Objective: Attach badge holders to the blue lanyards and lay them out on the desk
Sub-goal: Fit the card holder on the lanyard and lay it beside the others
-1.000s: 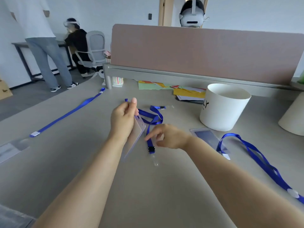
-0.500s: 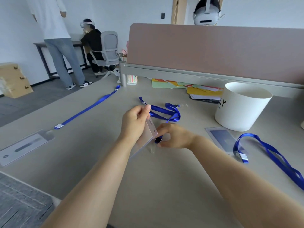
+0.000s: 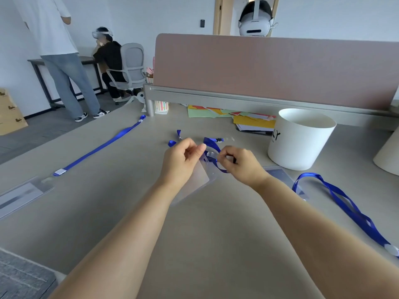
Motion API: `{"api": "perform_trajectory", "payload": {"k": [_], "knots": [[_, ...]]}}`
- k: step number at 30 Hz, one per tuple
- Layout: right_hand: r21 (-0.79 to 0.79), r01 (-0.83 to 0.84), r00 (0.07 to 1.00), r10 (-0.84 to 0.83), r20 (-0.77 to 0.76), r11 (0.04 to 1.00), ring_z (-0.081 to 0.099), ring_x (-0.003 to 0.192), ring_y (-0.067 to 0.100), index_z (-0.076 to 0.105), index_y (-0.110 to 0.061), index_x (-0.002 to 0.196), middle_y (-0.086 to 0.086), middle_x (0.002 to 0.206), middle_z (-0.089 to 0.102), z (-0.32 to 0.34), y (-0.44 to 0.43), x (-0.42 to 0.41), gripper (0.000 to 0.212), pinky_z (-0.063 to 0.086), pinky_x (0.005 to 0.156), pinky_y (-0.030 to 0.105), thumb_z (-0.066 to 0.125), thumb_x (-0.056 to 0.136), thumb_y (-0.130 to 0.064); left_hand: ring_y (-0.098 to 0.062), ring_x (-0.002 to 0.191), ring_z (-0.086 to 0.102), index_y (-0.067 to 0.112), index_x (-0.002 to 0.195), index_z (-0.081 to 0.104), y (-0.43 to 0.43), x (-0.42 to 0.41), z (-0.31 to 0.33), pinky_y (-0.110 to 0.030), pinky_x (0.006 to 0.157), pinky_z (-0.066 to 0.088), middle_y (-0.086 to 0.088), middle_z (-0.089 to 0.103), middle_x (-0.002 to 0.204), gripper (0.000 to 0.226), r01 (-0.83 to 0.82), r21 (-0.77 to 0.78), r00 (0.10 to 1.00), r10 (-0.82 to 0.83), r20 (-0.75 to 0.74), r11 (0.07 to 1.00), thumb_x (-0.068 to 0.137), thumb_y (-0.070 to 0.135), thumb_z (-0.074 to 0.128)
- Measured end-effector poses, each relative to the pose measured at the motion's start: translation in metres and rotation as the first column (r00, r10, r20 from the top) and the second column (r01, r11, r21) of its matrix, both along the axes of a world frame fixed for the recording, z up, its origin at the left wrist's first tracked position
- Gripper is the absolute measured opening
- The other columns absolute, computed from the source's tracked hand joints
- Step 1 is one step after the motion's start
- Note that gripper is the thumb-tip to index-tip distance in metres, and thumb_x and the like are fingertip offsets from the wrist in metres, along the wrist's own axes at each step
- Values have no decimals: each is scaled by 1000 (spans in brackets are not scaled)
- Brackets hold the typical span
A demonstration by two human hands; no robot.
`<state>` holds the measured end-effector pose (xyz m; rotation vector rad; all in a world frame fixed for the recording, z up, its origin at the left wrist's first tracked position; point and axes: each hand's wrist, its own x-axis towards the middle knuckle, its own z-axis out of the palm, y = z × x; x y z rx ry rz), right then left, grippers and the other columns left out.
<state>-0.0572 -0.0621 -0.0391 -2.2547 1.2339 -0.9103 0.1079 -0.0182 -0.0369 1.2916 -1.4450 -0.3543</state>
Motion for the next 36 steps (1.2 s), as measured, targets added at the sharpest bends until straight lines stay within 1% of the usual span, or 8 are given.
{"api": "perform_trajectory", "payload": {"k": [3, 6, 8, 13, 19, 25, 29, 36], "knots": [[24, 56, 997, -57, 55, 998, 55, 72, 16, 64, -11, 84, 3, 79, 65, 10, 3, -23, 16, 43, 65, 18, 49, 90, -12, -5, 50, 37, 13, 63, 49, -4, -17, 2, -13, 50, 30, 7, 41, 49, 33, 83, 14, 997, -83, -5, 996, 93, 25, 50], [49, 103, 984, -109, 140, 993, 56, 74, 4, 65, -16, 80, -13, 76, 63, 16, 10, -48, 16, 40, 63, 3, 52, 88, -11, -4, 53, 39, 12, 66, 52, -9, -35, 5, -13, 52, 31, 5, 46, 57, 25, 153, 39, 988, -153, -7, 987, 91, 11, 49], [68, 137, 971, -148, 190, 988, 58, 77, 2, 66, -18, 78, -12, 79, 64, 17, 14, -66, 14, 41, 64, 4, 57, 87, -13, 0, 54, 44, 20, 64, 50, -11, -49, 6, -10, 53, 33, 8, 50, 60, 26, 212, 30, 977, -212, 18, 977, 87, 6, 49], [106, 181, 944, -203, 259, 978, 57, 63, -5, 66, -20, 71, -11, 73, 64, 12, 24, -102, 14, 41, 58, 3, 65, 85, -20, -6, 66, 48, 24, 68, 46, -12, -84, 4, -8, 58, 36, 12, 51, 70, 24, 329, 89, 933, -339, 123, 940, 82, 4, 49], [185, 188, 893, -247, 377, 964, 62, 73, -3, 69, -26, 68, -15, 76, 68, 4, 29, -123, 16, 50, 68, 11, 68, 81, -16, -25, 91, 50, 30, 73, 43, -9, -102, -3, -38, 76, 44, 15, 48, 79, 10, 386, 148, 881, -411, 232, 911, 68, 23, 47], [245, 120, 924, -198, 327, 962, 56, 61, 1, 67, -3, 75, -2, 70, 64, -9, 35, -117, 8, 48, 65, 14, 61, 81, -2, -7, 79, 47, 25, 79, 43, -4, -100, -12, -29, 81, 37, 17, 46, 78, 26, 411, 2, 848, -383, 366, 912, 68, 41, 59], [317, 40, 903, -170, 395, 947, 56, 49, 5, 69, -2, 80, -7, 63, 67, -12, 39, -112, 9, 48, 57, 15, 61, 82, 3, 13, 86, 43, 25, 83, 50, -6, -96, -17, -23, 82, 33, 16, 49, 83, 28, 435, -39, 818, -377, 434, 899, 66, 46, 58], [324, -15, 885, -139, 445, 946, 55, 52, 5, 70, 0, 91, 1, 69, 69, -9, 42, -111, 11, 51, 59, 15, 66, 80, -1, 7, 85, 38, 16, 89, 56, -6, -93, -19, -46, 100, 30, 13, 51, 93, 35, 423, -37, 813, -361, 457, 906, 65, 37, 69]]}}
